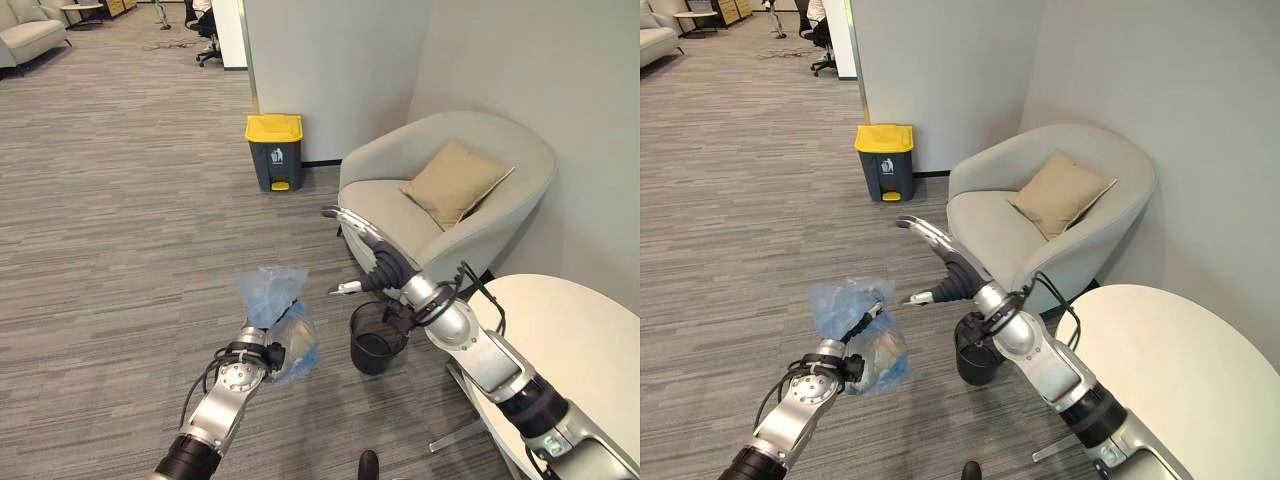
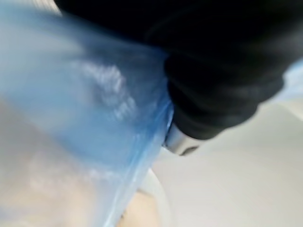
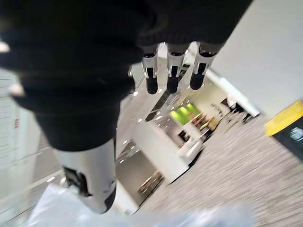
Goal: Gather garbage on tea table into small bin, then transfer packed bag to large trash can.
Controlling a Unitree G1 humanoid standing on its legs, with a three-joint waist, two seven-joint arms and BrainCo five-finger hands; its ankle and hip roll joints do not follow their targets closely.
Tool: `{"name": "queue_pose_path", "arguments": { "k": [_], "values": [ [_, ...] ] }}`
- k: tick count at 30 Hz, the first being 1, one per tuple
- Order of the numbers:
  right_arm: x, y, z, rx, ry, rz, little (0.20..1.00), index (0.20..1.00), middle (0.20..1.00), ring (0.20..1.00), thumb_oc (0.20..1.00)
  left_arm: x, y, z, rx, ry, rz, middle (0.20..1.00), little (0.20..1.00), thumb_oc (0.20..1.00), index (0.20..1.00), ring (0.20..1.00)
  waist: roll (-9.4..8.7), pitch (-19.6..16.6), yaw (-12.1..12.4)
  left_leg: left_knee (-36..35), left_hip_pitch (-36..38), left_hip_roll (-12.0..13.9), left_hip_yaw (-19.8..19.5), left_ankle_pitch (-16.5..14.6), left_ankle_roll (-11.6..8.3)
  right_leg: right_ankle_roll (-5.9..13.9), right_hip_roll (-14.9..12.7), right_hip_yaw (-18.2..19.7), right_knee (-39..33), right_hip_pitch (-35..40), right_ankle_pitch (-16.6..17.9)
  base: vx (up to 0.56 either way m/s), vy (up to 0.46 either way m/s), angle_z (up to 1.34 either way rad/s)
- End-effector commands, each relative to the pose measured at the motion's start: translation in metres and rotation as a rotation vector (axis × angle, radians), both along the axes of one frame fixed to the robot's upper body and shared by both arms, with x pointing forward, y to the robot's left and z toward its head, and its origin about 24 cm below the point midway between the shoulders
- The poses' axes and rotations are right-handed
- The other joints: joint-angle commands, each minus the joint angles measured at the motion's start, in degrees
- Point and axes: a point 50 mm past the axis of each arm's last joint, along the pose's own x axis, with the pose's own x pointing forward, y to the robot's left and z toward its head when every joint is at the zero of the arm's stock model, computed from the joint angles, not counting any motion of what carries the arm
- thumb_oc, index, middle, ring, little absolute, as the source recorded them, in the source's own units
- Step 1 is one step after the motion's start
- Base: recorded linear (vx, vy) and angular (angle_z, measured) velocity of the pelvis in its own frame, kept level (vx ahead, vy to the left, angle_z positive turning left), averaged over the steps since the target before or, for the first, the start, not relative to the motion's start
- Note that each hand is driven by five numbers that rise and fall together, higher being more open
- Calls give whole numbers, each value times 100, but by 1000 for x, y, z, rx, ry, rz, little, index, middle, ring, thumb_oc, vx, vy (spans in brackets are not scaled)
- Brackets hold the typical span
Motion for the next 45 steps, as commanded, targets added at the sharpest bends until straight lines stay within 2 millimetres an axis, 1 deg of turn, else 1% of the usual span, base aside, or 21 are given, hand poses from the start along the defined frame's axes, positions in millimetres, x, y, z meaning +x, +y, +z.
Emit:
{"name": "queue_pose_path", "arguments": {
  "k": [1, 2, 5, 8, 11, 12, 14, 15, 18, 22, 25, 28, 30, 33, 34, 36, 38, 39, 42, 43, 45],
  "values": [
    [0, -18, 8, 53, -46, -65, 1000, 1000, 1000, 1000, 1000, 10, 15, 20, 15, -114, 12, 200, 200, 200, 200, 200, -20, -68, 1, -44, -76, -133, -287, -424, -54, 578, -264, -30, 209, 511, -1057, 0, 0, 0],
    [0, -19, 8, 53, -45, -65, 1000, 1000, 1000, 1000, 1000, 10, 15, 20, 15, -112, 11, 200, 200, 200, 200, 200, -19, -77, 5, -44, -76, -133, -288, -426, -54, 578, -264, -30, 208, 511, -1058, 0, 0, 0],
    [-5, -64, -39, 69, 186, -240, 1000, 1000, 1000, 1000, 1000, -7, 46, -1, 23, -5, 100, 200, 200, 200, 200, 200, 2, -70, -38, -44, -77, -131, -270, -416, -67, 583, -271, -51, 189, 524, -1052, 0, 0, 0],
    [-24, -112, -93, 91, 452, -431, 1000, 1000, 1000, 1000, 1000, -31, 78, -19, 25, 105, 169, 200, 200, 200, 200, 200, 36, -23, -76, -44, -51, -121, -279, -430, -79, 580, -262, -77, 200, 548, -1086, 0, 0, 0],
    [-41, -137, -123, 106, 594, -544, 1000, 1000, 1000, 1000, 1000, -49, 96, -31, 34, 183, 211, 200, 200, 200, 200, 200, 38, -18, -86, -40, -79, -126, -293, -410, -87, 570, -264, -92, 202, 526, -1086, 0, 0, 0],
    [-41, -137, -123, 106, 595, -544, 1000, 1000, 1000, 1000, 1000, -50, 96, -31, 34, 183, 211, 200, 200, 200, 200, 200, 37, -22, -87, -40, -78, -126, -294, -411, -87, 570, -264, -94, 202, 528, -1088, 0, 0, 0],
    [-55, -156, -146, 76, 696, -631, 1000, 1000, 1000, 1000, 1000, -66, 108, -42, 24, 252, 251, 200, 200, 200, 200, 200, 44, 15, -68, -22, -88, -126, -316, -414, -97, 558, -259, -108, 216, 531, -1116, 0, 0, 0],
    [-55, -156, -146, 76, 696, -631, 1000, 1000, 1000, 1000, 1000, -66, 108, -42, 23, 252, 251, 200, 200, 200, 200, 200, 45, 13, -71, -22, -86, -125, -318, -416, -98, 558, -259, -110, 217, 534, -1119, 0, 0, 0],
    [-66, -168, -161, 48, 766, -694, 1000, 1000, 1000, 1000, 1000, -84, 116, -54, -4, 318, 293, 200, 200, 200, 200, 200, 43, 84, -12, 37, -92, -114, -376, -423, -105, 534, -252, -145, 256, 553, -1174, -7, -25, 3],
    [-67, -174, -166, 38, 783, -725, 1000, 1000, 1000, 1000, 1000, -93, 118, -62, -47, 352, 337, 200, 200, 200, 200, 200, 19, 274, 80, 407, -340, -107, -488, -491, -106, 491, -257, -170, 358, 485, -1230, -71, -55, 11],
    [-63, -176, -164, 36, 765, -740, 1000, 1000, 1000, 1000, 1000, -89, 117, -62, -59, 346, 340, 200, 200, 200, 200, 200, -16, 477, 148, 719, -723, -100, -579, -493, -145, 457, -300, -275, 464, 297, -1250, -135, -39, 24],
    [-60, -177, -163, 62, 747, -767, 1000, 1000, 1000, 1000, 1000, -80, 113, -60, -62, 329, 318, 200, 200, 200, 200, 200, -42, 652, 240, 1037, -1154, -111, -585, -458, -232, 434, -409, -557, 534, 154, -1252, -111, -17, 40],
    [-61, -179, -165, 64, 751, -787, 1000, 1000, 1000, 1000, 1000, -70, 108, -57, -64, 306, 293, 200, 200, 200, 200, 200, -50, 739, 244, 1225, -1417, -37, -357, -438, -250, 433, -531, -888, 589, 39, -1241, -113, 21, 66],
    [-64, -179, -169, 53, 763, -807, 1000, 1000, 1000, 1000, 1000, -63, 104, -53, -54, 293, 264, 200, 200, 200, 200, 200, -34, 756, 182, 1405, -1465, 187, 281, -568, -172, 450, -659, -1302, 656, -5, -1274, 3, 61, 98],
    [-65, -177, -172, 47, 775, -804, 1000, 1000, 1000, 1000, 1000, -63, 103, -55, -52, 300, 257, 200, 200, 200, 200, 200, -11, 737, 164, 1413, -1380, 246, 306, -733, -198, 494, -642, -1321, 683, 59, -1375, 144, 89, 76],
    [-66, -172, -178, 44, 800, -796, 1000, 1000, 1000, 1000, 1000, -63, 103, -56, -35, 315, 246, 200, 200, 200, 200, 200, -34, 743, 161, 1417, -1366, 211, 331, -799, -132, 531, -720, -1378, 767, 122, -1401, 189, 200, 56],
    [-64, -167, -180, 48, 804, -789, 1000, 1000, 1000, 1000, 1000, -63, 105, -56, -21, 314, 251, 200, 200, 200, 200, 200, -70, 768, 200, 1442, -1389, 145, 282, -866, -68, 585, -802, -1351, 831, 130, -1404, 137, 271, 21],
    [-56, -157, -178, 64, 794, -761, 1000, 1000, 1000, 1000, 1000, -61, 110, -52, 6, 305, 252, 200, 200, 200, 200, 200, -95, 804, 256, 1416, -1370, 29, 252, -982, 61, 654, -959, -1238, 1223, -30, -1449, 91, 215, 11],
    [-53, -151, -177, 80, 791, -748, 1000, 1000, 1000, 1000, 1000, -57, 112, -47, 20, 287, 249, 200, 200, 200, 200, 200, -118, 837, 298, 1408, -1338, -61, 230, -1060, 145, 701, -1072, -1128, 1632, -180, -1474, 89, 194, -2],
    [-50, -148, -176, 93, 782, -741, 1000, 1000, 1000, 1000, 1000, -54, 114, -43, 33, 272, 249, 200, 200, 200, 200, 200, -135, 901, 287, 1400, -1374, -104, 256, -946, 213, 671, -1099, -1052, 1870, -369, -1344, 50, 131, -5],
    [-50, -146, -175, 105, 782, -736, 1000, 1000, 1000, 1000, 1000, -51, 113, -41, 40, 266, 236, 200, 200, 200, 200, 200, -145, 949, 229, 1338, -1284, -202, 131, -985, 253, 653, -870, -612, 2091, -636, -1377, 97, 94, 2]
  ]
}}
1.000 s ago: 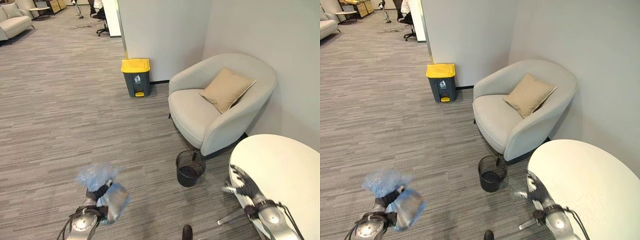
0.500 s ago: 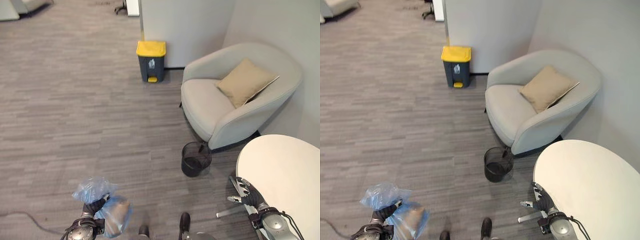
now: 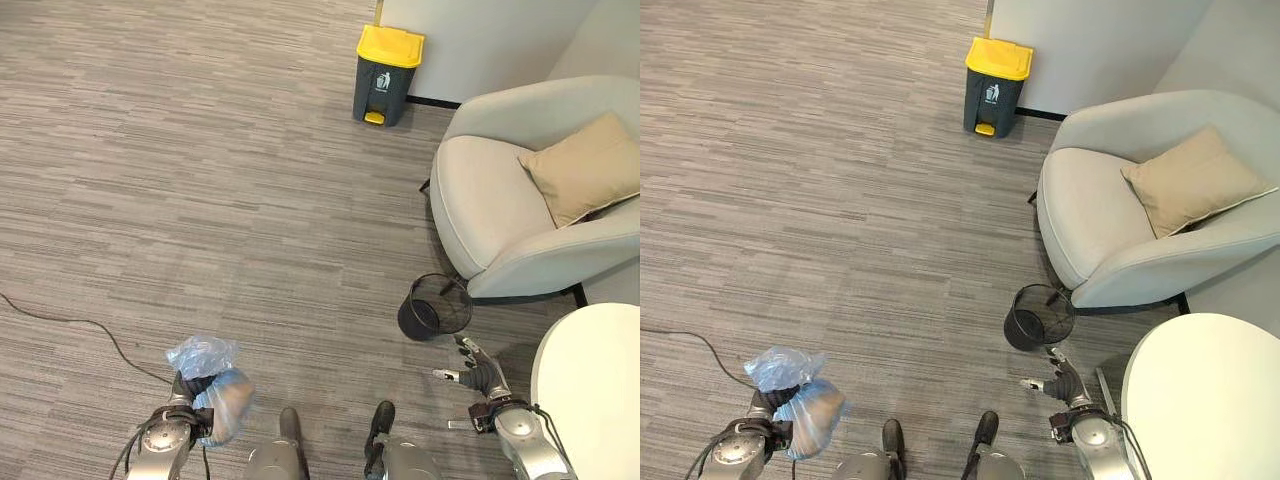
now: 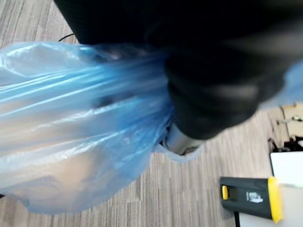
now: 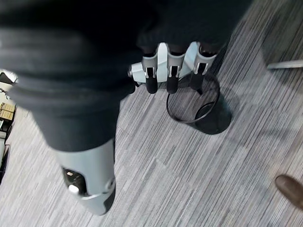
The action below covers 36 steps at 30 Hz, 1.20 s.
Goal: Gather garbage on tea table into small bin, then transfer packed bag to large trash can.
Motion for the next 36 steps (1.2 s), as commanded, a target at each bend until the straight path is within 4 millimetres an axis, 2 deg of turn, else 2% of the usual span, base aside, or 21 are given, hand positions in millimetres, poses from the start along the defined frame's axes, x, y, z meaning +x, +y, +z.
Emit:
{"name": "queue_pose_path", "arguments": {
  "k": [1, 6, 7, 8, 10, 11, 12, 14, 15, 16, 17, 18, 19, 21, 22, 24, 26, 28, 29, 32, 36],
  "values": [
    [15, -2, 16, -33, -89, 27, 1000, 1000, 1000, 1000, 1000, 16, 10, 24, 79, -113, -32, 200, 200, 200, 200, 200, 128, -11, -88, 181, 39, -39, -514, -587, -128, 229, 435, 646, 767, 3, -1067, 150, 85, 12],
    [22, -2, 22, -39, -116, 29, 1000, 1000, 1000, 1000, 1000, 20, 5, 24, 67, -119, -44, 200, 200, 200, 200, 200, 217, 78, -160, -4, 455, -129, -671, -887, -86, 274, 485, 538, 592, -581, -849, 248, 26, 15],
    [21, -5, 21, -48, -110, 24, 1000, 1000, 1000, 1000, 1000, 20, 3, 22, 58, -115, -45, 200, 200, 200, 200, 200, 231, 123, -232, -35, 625, -212, -736, -926, -70, 277, 493, 518, 360, -780, -592, 308, -25, 14],
    [20, -5, 21, -51, -107, 22, 1000, 1000, 1000, 1000, 1000, 21, 1, 21, 55, -113, -49, 200, 200, 200, 200, 200, 241, 128, -263, -44, 717, -230, -781, -981, -92, 304, 484, 498, 254, -875, -533, 475, -115, 32],
    [11, -7, 17, -41, -92, 9, 1000, 1000, 1000, 1000, 1000, 22, -3, 21, 54, -111, -72, 200, 200, 200, 200, 200, 219, 62, -447, -16, 1072, -256, -1055, -1243, -254, 392, 478, 567, -35, -1056, -378, 643, -278, 72],
    [7, -9, 14, -39, -79, 3, 1000, 1000, 1000, 1000, 1000, 19, -3, 20, 58, -107, -78, 200, 200, 200, 200, 200, 214, -62, -518, 163, 1178, -147, -1104, -1358, -418, 286, 494, 638, 28, -942, -382, 824, -522, 143],
    [0, -15, 11, -60, -59, -4, 1000, 1000, 1000, 1000, 1000, 15, -5, 17, 45, -92, -82, 200, 200, 200, 200, 200, 281, -205, -590, 836, 1070, 306, -1012, -1044, -684, 132, 632, 488, -1, -630, -545, 813, -541, 169],
    [0, -22, 11, -91, -48, -8, 1000, 1000, 1000, 1000, 1000, 13, -8, 12, 18, -80, -71, 200, 200, 200, 200, 200, 333, -278, -593, 1426, 857, 573, -944, -449, -751, -92, 950, 440, -199, -169, -860, 546, -367, 58],
    [3, -23, 14, -90, -59, -8, 1000, 1000, 1000, 1000, 1000, 14, -9, 12, 14, -82, -72, 200, 200, 200, 200, 200, 289, -254, -566, 1450, 665, 478, -1009, -452, -679, -115, 946, 499, -255, -102, -903, 405, -152, -80],
    [7, -25, 18, -88, -82, -19, 1000, 1000, 1000, 1000, 1000, 16, -13, 12, 8, -89, -85, 200, 200, 200, 200, 200, 247, -205, -513, 1196, 255, 368, -992, -720, -584, -101, 952, 610, -328, 99, -1053, 304, -71, -96],
    [8, -26, 20, -87, -90, -22, 1000, 1000, 1000, 1000, 1000, 17, -13, 13, 10, -93, -88, 200, 200, 200, 200, 200, 180, -189, -479, 1162, -72, 263, -1008, -733, -552, -105, 905, 649, -365, 151, -1060, 359, -56, -99],
    [10, -26, 20, -89, -93, -25, 1000, 1000, 1000, 1000, 1000, 18, -14, 13, 10, -94, -92, 200, 200, 200, 200, 200, 167, -95, -367, 1039, -502, 174, -1046, -522, -587, -135, 967, 724, -396, 343, -1131, 289, -19, -84],
    [9, -26, 19, -91, -92, -30, 1000, 1000, 1000, 1000, 1000, 19, -14, 14, 14, -96, -94, 200, 200, 200, 200, 200, 188, -47, -267, 657, -803, 104, -1058, -49, -643, -150, 1067, 777, -466, 519, -1196, 329, 2, -126],
    [9, -23, 15, -83, -80, -39, 1000, 1000, 1000, 1000, 1000, 19, -14, 14, 14, -94, -90, 200, 200, 200, 200, 200, 234, -11, -84, 186, -1075, 41, -1101, 480, -720, -170, 1254, 958, -512, 835, -1328, 478, 127, -162],
    [7, -19, 11, -81, -63, -32, 1000, 1000, 1000, 1000, 1000, 15, -13, 13, 12, -91, -86, 200, 200, 200, 200, 200, 238, -100, -6, 51, -972, -1, -1158, 459, -664, -139, 1286, 1144, -497, 1050, -1453, 837, 368, -147],
    [8, -13, 9, -72, -55, -17, 1000, 1000, 1000, 1000, 1000, 10, -10, 11, 15, -76, -78, 200, 200, 200, 200, 200, 124, -296, 56, 178, -782, -85, -1181, 241, -492, -9, 1100, 1313, -373, 1260, -1547, 689, 383, -103],
    [16, -6, 12, -61, -72, 6, 1000, 1000, 1000, 1000, 1000, 14, -6, 16, 37, -85, -76, 200, 200, 200, 200, 200, 66, -296, 68, 219, -538, -161, -1105, -3, -280, 173, 963, 1454, 438, 1049, -1478, 301, 242, -40],
    [22, 3, 14, -40, -91, 22, 1000, 1000, 1000, 1000, 1000, 20, -3, 20, 54, -104, -72, 200, 200, 200, 200, 200, 71, -269, 34, 212, -376, -181, -1016, -167, -149, 306, 864, 1477, 995, 616, -1213, 266, 182, 0],
    [23, 3, 15, -44, -91, 34, 1000, 1000, 1000, 1000, 1000, 20, -5, 20, 44, -106, -71, 200, 200, 200, 200, 200, 128, -279, -19, 100, -153, -214, -1038, -248, -114, 224, 878, 1385, 813, 287, -1179, 358, 159, 57],
    [24, 3, 14, -51, -82, 39, 1000, 1000, 1000, 1000, 1000, 19, -6, 15, 28, -91, -59, 200, 200, 200, 200, 200, 222, -129, -178, -71, 308, -283, -1145, -389, -125, 171, 967, 1056, 409, -254, -928, 333, 10, 39],
    [15, -5, 10, -57, -65, 14, 1000, 1000, 1000, 1000, 1000, 14, -11, 13, 15, -84, -76, 200, 200, 200, 200, 200, 161, -224, -210, 82, 431, -291, -1221, -549, -347, 76, 981, 953, -188, 202, -943, 273, -183, 58]
  ]
}}
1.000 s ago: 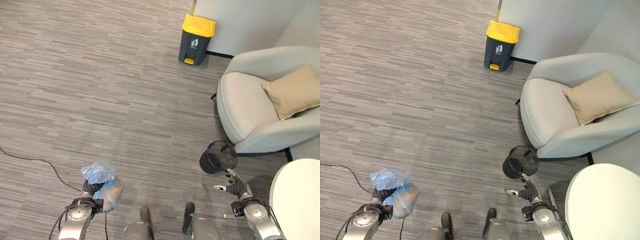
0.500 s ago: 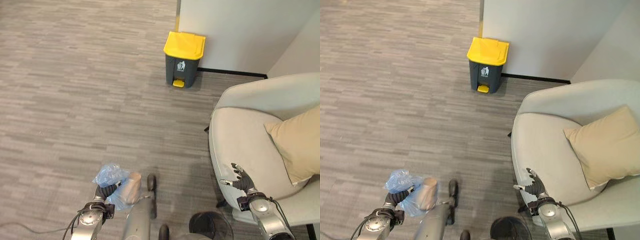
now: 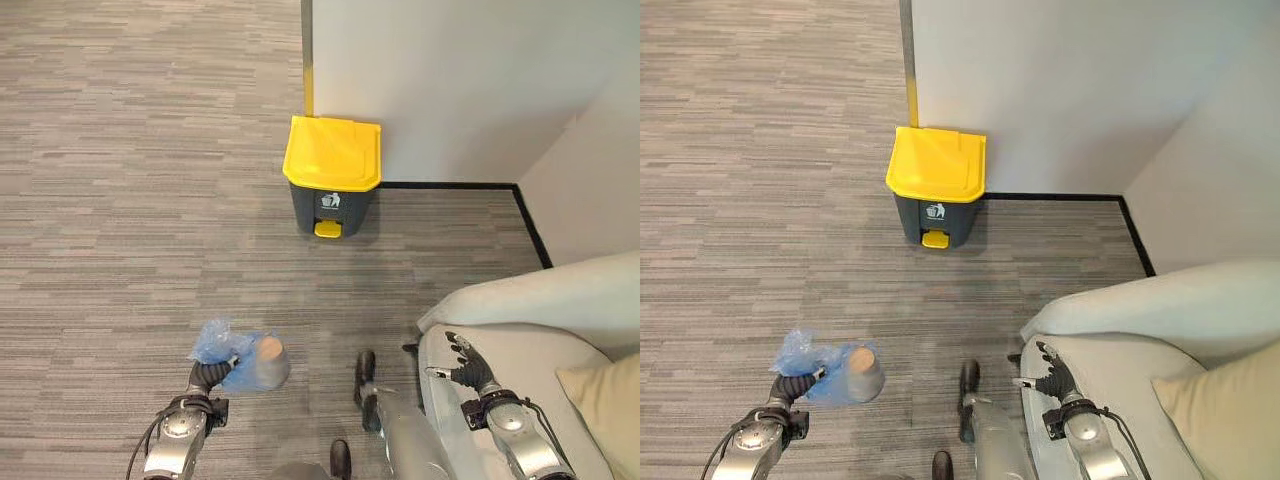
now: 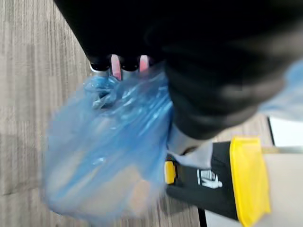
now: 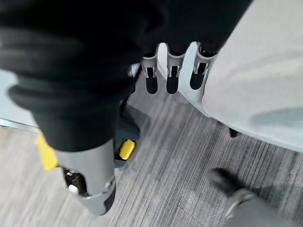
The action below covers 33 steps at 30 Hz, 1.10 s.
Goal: Gather garbage on tea table into small bin, then transfer packed bag to large trash can.
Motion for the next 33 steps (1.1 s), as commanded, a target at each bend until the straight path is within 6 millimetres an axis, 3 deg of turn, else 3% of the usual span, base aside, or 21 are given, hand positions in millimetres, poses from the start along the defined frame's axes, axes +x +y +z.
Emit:
{"name": "queue_pose_path", "arguments": {
  "k": [1, 2, 5, 8, 10, 12, 14, 23, 27, 28, 30, 33],
  "values": [
    [22, -12, 20, -27, -114, -23, 1000, 1000, 1000, 1000, 1000, 10, 12, 31, 77, -138, -67, 200, 200, 200, 200, 200, -310, -219, 196, 429, -1166, 1087, 255, -113, -612, 1335, -698, 425, -594, 1510, -183, 149, -199, 82],
    [19, -17, 20, -26, -117, -42, 1000, 1000, 1000, 1000, 1000, 9, 11, 30, 68, -129, -77, 200, 200, 200, 200, 200, -336, -212, 191, 970, -1387, 1221, 315, -151, -735, 1247, -707, 325, -702, 1657, -228, 151, -189, 85],
    [17, -22, 20, -35, -112, -57, 1000, 1000, 1000, 1000, 1000, 10, 6, 28, 54, -120, -89, 200, 200, 200, 200, 200, -325, -156, 188, 1551, -1698, 1361, 352, 5, -797, 1127, -687, 258, -807, 1851, -314, 102, -90, 27],
    [17, -26, 20, -44, -106, -76, 1000, 1000, 1000, 1000, 1000, 10, 5, 26, 50, -112, -92, 200, 200, 200, 200, 200, -354, -161, 186, 1354, -1882, 1473, 489, 6, -755, 1136, -732, 225, -893, 1981, -385, 114, 7, 0],
    [17, -27, 20, -39, -111, -85, 1000, 1000, 1000, 1000, 1000, 10, 5, 26, 55, -111, -91, 200, 200, 200, 200, 200, -364, -153, 226, 1126, -2075, 1470, 423, 167, -772, 1156, -717, 266, -938, 2068, -420, 144, 50, -13],
    [16, -26, 18, -37, -105, -83, 1000, 1000, 1000, 1000, 1000, 9, 5, 26, 53, -113, -87, 200, 200, 200, 200, 200, -282, -163, 285, 614, -2008, 1439, 272, 324, -815, 1186, -653, 337, -925, 2105, -501, 150, 114, -15],
    [14, -27, 16, -43, -90, -86, 1000, 1000, 1000, 1000, 1000, 8, 5, 26, 56, -111, -86, 200, 200, 200, 200, 200, -237, -177, 260, 545, -1961, 1425, 198, 389, -847, 1199, -663, 361, -879, 2116, -523, 112, 127, -25],
    [20, -17, 15, -40, -80, -53, 1000, 1000, 1000, 1000, 1000, 7, 18, 32, 90, -126, -56, 200, 200, 200, 200, 200, -281, -238, 388, 387, -1649, 1168, 320, 114, -509, 1463, -907, 770, -634, 2007, -396, 105, 173, -31],
    [21, -14, 14, -37, -78, -43, 1000, 1000, 1000, 1000, 1000, 6, 21, 33, 98, -123, -49, 200, 200, 200, 200, 200, -265, -193, 415, 398, -1616, 1090, 302, 30, -383, 1545, -964, 880, -188, 1793, -374, 50, 139, -19],
    [23, -11, 15, -27, -87, -39, 1000, 1000, 1000, 1000, 1000, 6, 25, 35, 110, -127, -39, 200, 200, 200, 200, 200, -227, -144, 412, 379, -1570, 1055, 261, -10, -303, 1593, -967, 924, 211, 1618, -384, 55, 123, -13],
    [23, -8, 15, -17, -88, -36, 1000, 1000, 1000, 1000, 1000, 6, 25, 35, 108, -130, -29, 200, 200, 200, 200, 200, -213, -89, 414, 355, -1466, 1036, 273, -64, -266, 1593, -980, 891, 531, 1358, -291, 105, 111, -14],
    [25, -8, 16, -23, -89, -27, 1000, 1000, 1000, 1000, 1000, 7, 25, 34, 97, -135, -23, 200, 200, 200, 200, 200, -199, -27, 380, 291, -1266, 981, 236, -146, -237, 1519, -931, 752, 281, 1080, -117, 135, 22, -19]
  ]
}}
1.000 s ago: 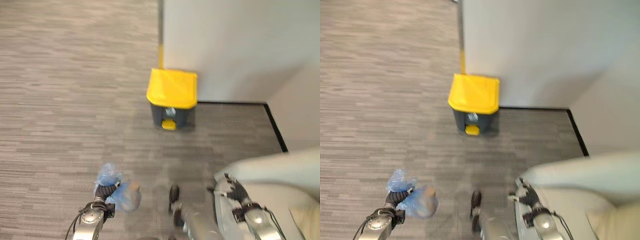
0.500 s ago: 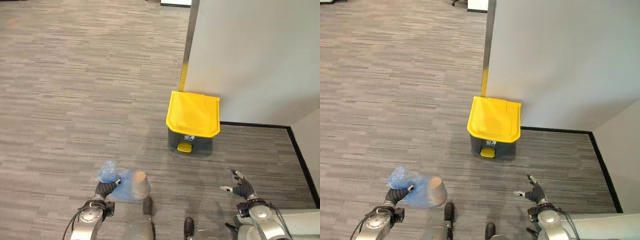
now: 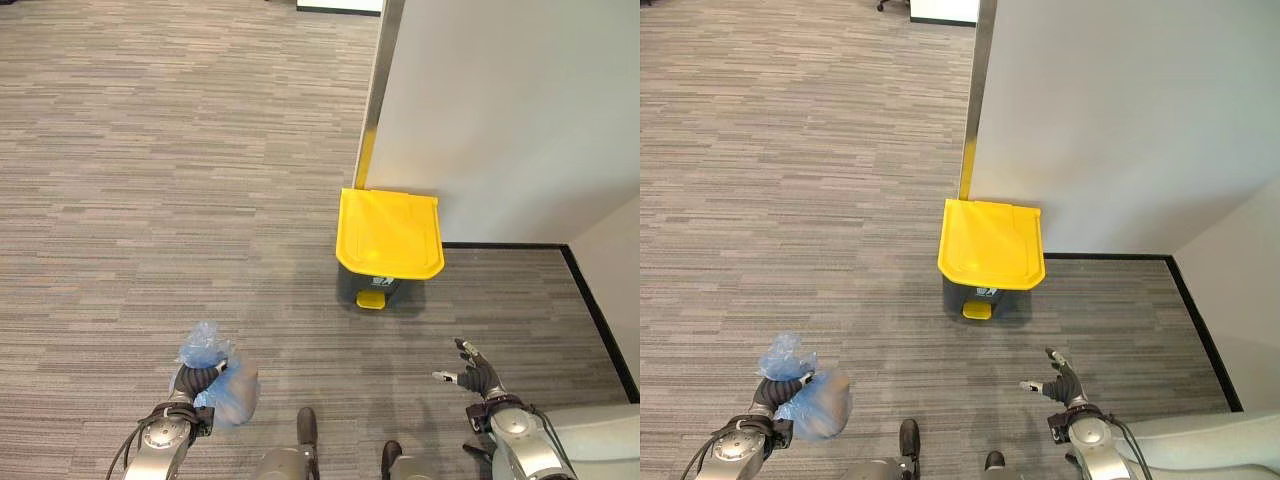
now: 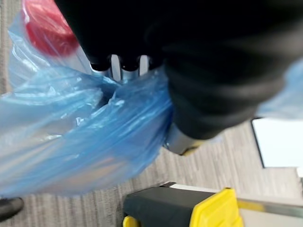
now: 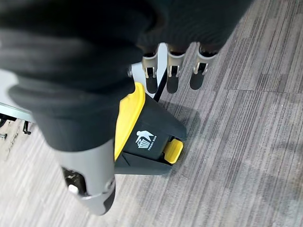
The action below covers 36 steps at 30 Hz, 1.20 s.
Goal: Gather garbage on tea table into small bin, then transfer packed bag to large trash can.
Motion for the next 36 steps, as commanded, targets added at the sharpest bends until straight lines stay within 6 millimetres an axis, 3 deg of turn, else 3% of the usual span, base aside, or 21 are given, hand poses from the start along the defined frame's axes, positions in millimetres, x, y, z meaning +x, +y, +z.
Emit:
{"name": "queue_pose_path", "arguments": {
  "k": [1, 4, 6, 7, 8, 11, 15, 20, 21, 27, 31, 33, 36],
  "values": [
    [9, -3, 11, -23, -58, 18, 1000, 1000, 1000, 1000, 1000, 10, 6, 17, 19, -102, 1, 200, 200, 200, 200, 200, -42, -30, 22, 765, 313, -137, -562, -1175, -171, -246, 550, -83, -1227, -105, 741, 213, -6, 3],
    [6, -6, 11, -31, -55, 15, 1000, 1000, 1000, 1000, 1000, 12, 5, 17, 14, -110, 5, 200, 200, 200, 200, 200, -33, 50, -114, 698, 541, -196, -804, -1237, -248, -181, 628, -105, -1679, -352, 878, 251, -126, 43],
    [1, -10, 9, -27, -52, -7, 1000, 1000, 1000, 1000, 1000, 14, 1, 17, 8, -113, -15, 200, 200, 200, 200, 200, -74, -28, -139, 828, 582, -177, -906, -1383, -403, -294, 661, -81, -1859, -131, 900, 301, -295, 95],
    [-2, -16, 8, -32, -48, -34, 1000, 1000, 1000, 1000, 1000, 13, -5, 14, -19, -105, -32, 200, 200, 200, 200, 200, -89, -102, -197, 1291, 413, 45, -728, -1354, -669, -383, 611, -293, -2030, 104, 860, 245, -300, 114],
    [-1, -19, 9, -33, -53, -43, 1000, 1000, 1000, 1000, 1000, 14, -7, 14, -21, -101, -40, 200, 200, 200, 200, 200, -94, -111, -210, 1590, 293, 149, -655, -1262, -729, -437, 619, -360, -2080, 209, 840, 226, -269, 103],
    [-1, -24, 11, -47, -53, -55, 1000, 1000, 1000, 1000, 1000, 16, -10, 12, -27, -92, -52, 200, 200, 200, 200, 200, -89, -120, -229, 2090, 53, 344, -546, -1091, -769, -568, 701, -430, -2182, 448, 674, 114, -98, 40],
    [0, -26, 11, -47, -55, -65, 1000, 1000, 1000, 1000, 1000, 18, -12, 11, -25, -91, -61, 200, 200, 200, 200, 200, -151, -120, -216, 1817, -222, 385, -486, -1161, -698, -591, 662, -394, -2233, 613, 537, 105, -5, -3],
    [-4, -29, 9, -45, -45, -83, 1000, 1000, 1000, 1000, 1000, 18, -13, 11, -19, -88, -70, 200, 200, 200, 200, 200, -125, -104, -161, 1179, -536, 355, -531, -678, -788, -562, 685, -331, -2355, 836, 449, 123, 83, -9],
    [-7, -30, 5, -43, -29, -105, 1000, 1000, 1000, 1000, 1000, 19, -13, 11, -19, -89, -66, 200, 200, 200, 200, 200, -98, -54, -95, 1066, -873, 407, -424, -317, -837, -574, 704, -285, -2377, 973, 387, 137, 148, -8],
    [-9, -25, 1, -39, -6, -91, 1000, 1000, 1000, 1000, 1000, 13, -9, 9, 2, -67, -69, 200, 200, 200, 200, 200, -69, -210, -73, 708, -502, 303, -478, -421, -674, -434, 610, -55, -2179, 1061, 279, 172, 191, -32],
    [-7, -16, -2, -21, 2, -78, 1000, 1000, 1000, 1000, 1000, 11, 1, 13, 25, -70, -41, 200, 200, 200, 200, 200, -114, -190, -2, 712, -340, 218, -366, -544, -490, -302, 515, 150, -1625, 857, 291, 105, 184, -32],
    [-3, -9, -3, -3, -1, -70, 1000, 1000, 1000, 1000, 1000, 12, 9, 17, 47, -85, -10, 200, 200, 200, 200, 200, -93, -120, 27, 725, -202, 213, -242, -646, -385, -182, 480, 120, -1087, 493, 395, 66, 143, -66],
    [0, -8, -2, -2, -7, -66, 1000, 1000, 1000, 1000, 1000, 10, 11, 17, 42, -90, 8, 200, 200, 200, 200, 200, -77, -93, 27, 619, -19, 187, -149, -695, -347, -196, 482, -25, -1122, 249, 537, 63, 70, -43]
  ]
}}
